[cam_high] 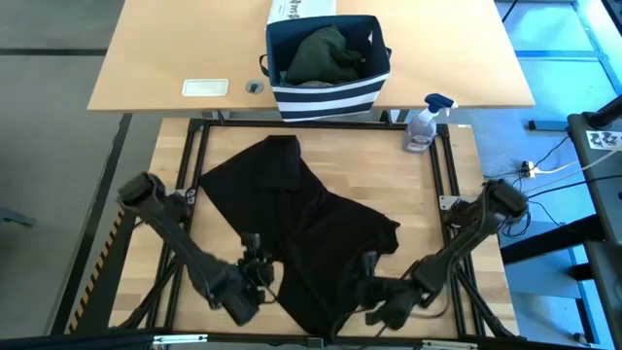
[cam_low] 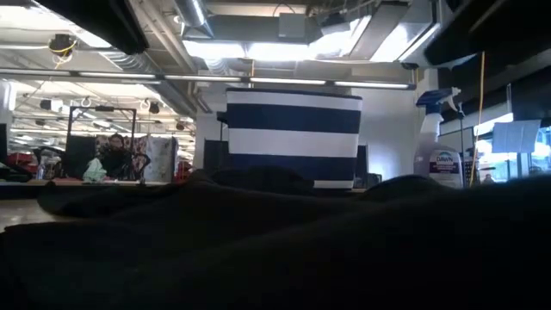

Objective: Fold Laundry from Bin
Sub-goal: Fold the black shirt

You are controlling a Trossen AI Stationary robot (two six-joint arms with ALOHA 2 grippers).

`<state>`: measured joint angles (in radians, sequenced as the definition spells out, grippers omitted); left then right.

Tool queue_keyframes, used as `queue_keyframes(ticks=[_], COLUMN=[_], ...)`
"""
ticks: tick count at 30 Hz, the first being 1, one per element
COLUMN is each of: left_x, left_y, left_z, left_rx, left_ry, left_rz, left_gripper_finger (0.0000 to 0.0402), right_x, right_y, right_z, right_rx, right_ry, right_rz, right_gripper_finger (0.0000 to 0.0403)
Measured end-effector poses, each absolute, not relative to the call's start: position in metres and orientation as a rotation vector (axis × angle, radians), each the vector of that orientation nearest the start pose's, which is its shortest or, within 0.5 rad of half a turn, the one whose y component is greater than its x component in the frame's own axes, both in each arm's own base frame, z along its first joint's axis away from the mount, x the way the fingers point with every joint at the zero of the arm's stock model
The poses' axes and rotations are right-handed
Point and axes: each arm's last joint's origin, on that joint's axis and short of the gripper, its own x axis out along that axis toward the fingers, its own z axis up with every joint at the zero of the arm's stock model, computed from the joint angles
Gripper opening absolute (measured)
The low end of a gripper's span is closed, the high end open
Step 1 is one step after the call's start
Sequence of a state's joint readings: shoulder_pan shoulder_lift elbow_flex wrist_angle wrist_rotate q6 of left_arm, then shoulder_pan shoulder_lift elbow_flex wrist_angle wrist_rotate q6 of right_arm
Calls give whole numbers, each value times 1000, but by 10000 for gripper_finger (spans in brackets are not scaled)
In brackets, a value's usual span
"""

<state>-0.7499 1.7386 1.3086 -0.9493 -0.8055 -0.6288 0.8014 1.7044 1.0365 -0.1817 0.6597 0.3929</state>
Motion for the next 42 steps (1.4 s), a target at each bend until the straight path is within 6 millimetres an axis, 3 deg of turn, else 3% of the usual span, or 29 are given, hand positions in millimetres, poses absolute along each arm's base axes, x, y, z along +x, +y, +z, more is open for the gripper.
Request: queue_keyframes(ticks=[4, 7, 11, 15, 22, 28, 33, 42], left_x=[245, 238, 225, 218, 216, 219, 219, 206], left_y=[-176, -144, -104, -76, -50, -39, -33, -27], left_z=[216, 206, 203, 210, 220, 219, 217, 203], left_rx=[258, 155, 48, 11, 38, 44, 22, -46], left_ry=[793, 735, 667, 633, 622, 646, 676, 885], left_rz=[236, 189, 244, 301, 335, 334, 317, 302], left_gripper_finger=[52, 46, 45, 45, 45, 45, 45, 45], right_x=[234, 226, 222, 228, 230, 217, 212, 191], right_y=[202, 168, 122, 94, 88, 83, 81, 74], right_z=[184, 175, 153, 135, 117, 103, 102, 111], right_rx=[-66, 40, 186, 284, 308, 364, 389, 407], right_ry=[529, 496, 559, 673, 810, 993, 1030, 1124], right_rz=[-10, -116, -261, -275, -234, -356, -427, -537], right_gripper_finger=[165, 165, 165, 165, 165, 165, 164, 164])
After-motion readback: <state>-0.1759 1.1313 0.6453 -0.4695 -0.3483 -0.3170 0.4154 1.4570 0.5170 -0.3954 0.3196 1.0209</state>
